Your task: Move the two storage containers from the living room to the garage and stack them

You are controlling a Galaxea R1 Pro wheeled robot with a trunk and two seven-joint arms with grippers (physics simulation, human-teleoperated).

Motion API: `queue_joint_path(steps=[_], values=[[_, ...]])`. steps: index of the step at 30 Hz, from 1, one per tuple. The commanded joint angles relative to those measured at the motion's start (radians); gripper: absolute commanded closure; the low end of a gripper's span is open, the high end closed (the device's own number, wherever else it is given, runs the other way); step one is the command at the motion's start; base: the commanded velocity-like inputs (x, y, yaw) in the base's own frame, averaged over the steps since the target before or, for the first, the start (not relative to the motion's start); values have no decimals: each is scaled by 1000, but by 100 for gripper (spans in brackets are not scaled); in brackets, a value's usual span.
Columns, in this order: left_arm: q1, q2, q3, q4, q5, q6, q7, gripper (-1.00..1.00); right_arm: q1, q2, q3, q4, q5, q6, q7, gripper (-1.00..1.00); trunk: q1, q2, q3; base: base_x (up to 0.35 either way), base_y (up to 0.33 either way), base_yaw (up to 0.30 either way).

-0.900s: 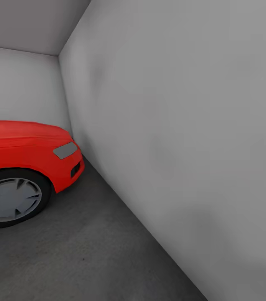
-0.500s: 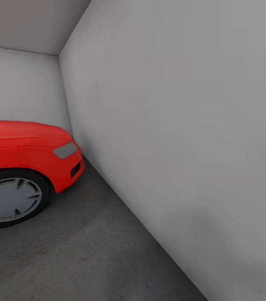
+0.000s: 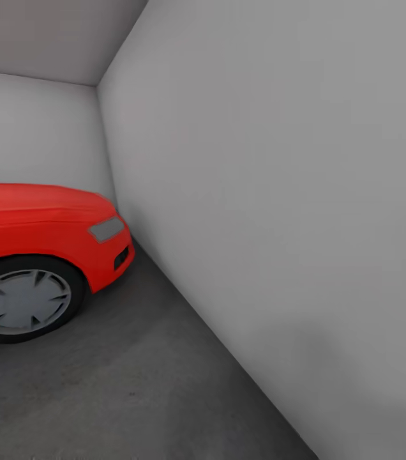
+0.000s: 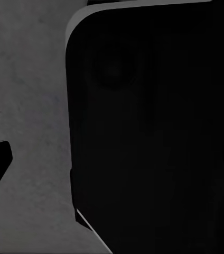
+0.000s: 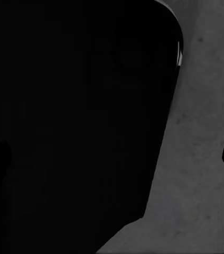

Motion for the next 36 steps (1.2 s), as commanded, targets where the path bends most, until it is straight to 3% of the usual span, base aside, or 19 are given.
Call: queue_joint_path(steps=[1,3,4,36], values=[[0,0,0,-1,0,-1,0,-100,0,0,11,0,1,-3,0,-100,0,0,-1,0,0,251],[0,0,0,-1,0,-1,0,-100,0,0,22,0,1,-3,0,-100,0,0,-1,0,0,262],[0,0,0,-1,0,-1,0,-100,0,0,361,0,-1,-3,0,-100,0,0,-1,0,0,268],[0,0,0,-1,0,-1,0,-100,0,0,361,0,-9,-3,-2,-100,0,0,-1,0,0,274]])
